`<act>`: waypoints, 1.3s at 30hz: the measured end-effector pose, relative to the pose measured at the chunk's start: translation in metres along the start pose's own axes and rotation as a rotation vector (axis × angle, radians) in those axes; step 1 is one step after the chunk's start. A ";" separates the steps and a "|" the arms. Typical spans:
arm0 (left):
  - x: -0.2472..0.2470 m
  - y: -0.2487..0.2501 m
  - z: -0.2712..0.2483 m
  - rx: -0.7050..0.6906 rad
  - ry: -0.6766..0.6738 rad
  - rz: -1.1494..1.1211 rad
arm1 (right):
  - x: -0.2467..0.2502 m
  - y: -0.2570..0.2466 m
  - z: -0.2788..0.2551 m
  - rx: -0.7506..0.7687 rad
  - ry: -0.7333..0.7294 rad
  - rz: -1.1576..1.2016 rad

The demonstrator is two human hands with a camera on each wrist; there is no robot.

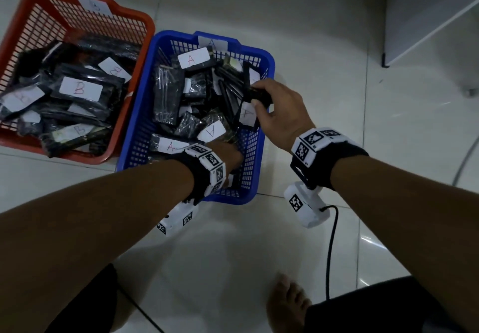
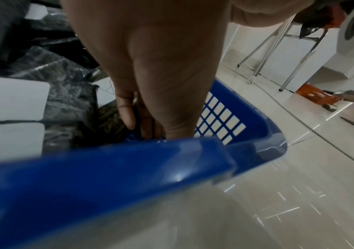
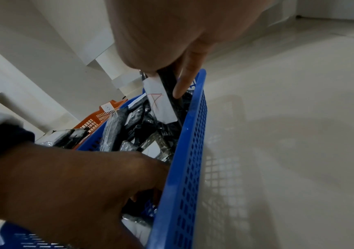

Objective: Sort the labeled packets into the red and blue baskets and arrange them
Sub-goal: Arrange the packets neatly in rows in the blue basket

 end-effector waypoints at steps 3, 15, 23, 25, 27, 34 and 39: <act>0.010 -0.003 -0.004 0.018 0.075 -0.153 | -0.001 0.004 0.001 -0.050 0.022 0.017; 0.077 -0.108 -0.067 0.229 0.471 -0.631 | -0.057 -0.013 -0.009 0.044 -0.407 -0.094; 0.060 -0.134 -0.080 0.306 0.607 -0.654 | -0.085 -0.016 -0.008 -0.148 -0.472 -0.044; 0.067 -0.129 -0.086 0.289 0.680 -0.470 | -0.077 -0.019 0.000 -0.128 -0.346 -0.008; 0.075 -0.116 -0.088 0.286 0.719 -0.212 | -0.067 -0.022 0.005 -0.092 -0.243 -0.025; 0.087 -0.064 -0.044 -0.009 0.525 -0.120 | -0.028 -0.019 0.029 -0.069 0.078 -0.032; 0.076 -0.060 -0.016 0.020 0.388 0.171 | -0.025 0.009 0.050 -0.281 0.062 -0.009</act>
Point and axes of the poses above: each hand's wrist, its own z-axis towards the middle knuckle, its own x-axis out of the back of the hand, y = z × x, the point moved 7 cm from there along z, towards the middle knuckle, and after that the axes turned 7 degrees about -z, right-handed, at the moved point
